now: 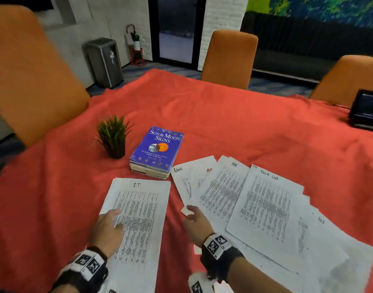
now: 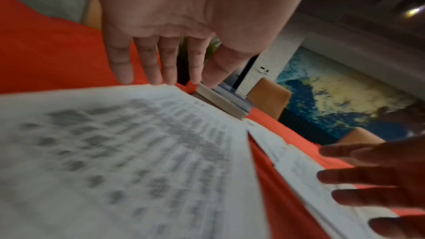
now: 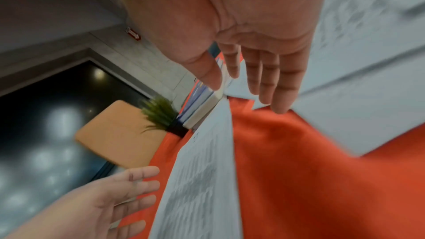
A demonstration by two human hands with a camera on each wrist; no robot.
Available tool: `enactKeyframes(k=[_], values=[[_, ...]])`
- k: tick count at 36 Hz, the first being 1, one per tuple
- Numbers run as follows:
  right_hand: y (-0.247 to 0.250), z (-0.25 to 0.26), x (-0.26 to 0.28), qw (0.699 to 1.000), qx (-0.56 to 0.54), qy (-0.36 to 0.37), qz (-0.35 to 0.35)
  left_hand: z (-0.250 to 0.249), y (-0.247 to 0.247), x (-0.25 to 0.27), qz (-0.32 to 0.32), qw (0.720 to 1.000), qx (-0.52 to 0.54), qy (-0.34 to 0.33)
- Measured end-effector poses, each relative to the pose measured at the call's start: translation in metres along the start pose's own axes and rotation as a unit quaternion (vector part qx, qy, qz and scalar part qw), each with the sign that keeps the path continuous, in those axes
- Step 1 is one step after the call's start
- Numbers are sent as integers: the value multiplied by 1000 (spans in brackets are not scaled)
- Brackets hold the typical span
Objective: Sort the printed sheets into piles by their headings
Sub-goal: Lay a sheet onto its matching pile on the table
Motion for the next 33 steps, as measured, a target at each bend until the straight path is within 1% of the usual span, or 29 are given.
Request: enactKeyframes(k=[3, 5, 8, 10, 12, 14, 16, 19, 23, 27, 33], values=[[55, -25, 4, 996, 5, -18, -83, -49, -35, 7, 76, 995, 57, -38], [94, -51, 8, 989, -8, -58, -137, -86, -61, 12, 113, 988, 85, -60], [150, -100, 17, 964, -28, -137, -225, -128, -95, 15, 133, 984, 82, -86], [182, -132, 27, 940, -33, -190, -283, -141, -113, 9, 138, 984, 62, -92], [207, -156, 39, 919, -4, -235, -315, -149, -125, 1, 136, 986, 39, -87], [223, -175, 47, 908, 35, -266, -321, -154, -132, -3, 139, 988, 26, -64], [231, -189, 50, 908, 40, -272, -317, -156, -138, -8, 149, 988, 16, -44], [230, -201, 48, 923, 29, -257, -286, -157, -146, -11, 166, 986, -12, -24], [225, -199, 42, 940, 15, -223, -259, -160, -151, -13, 175, 984, -21, -16], [225, -193, 42, 937, -12, -211, -278, -165, -151, -12, 171, 985, -32, -19], [238, -197, 48, 929, -12, -201, -310, -170, -155, -10, 148, 988, -30, -20]])
Point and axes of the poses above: each hand's wrist, its own x-axis away from the middle knuckle, its own y-axis out of the back of the hand, z = x × y, the point moved 6 cm from there along -x, towards the middle knuckle, and after that the axes turned 2 degrees about -x, right-handed, at the moved point
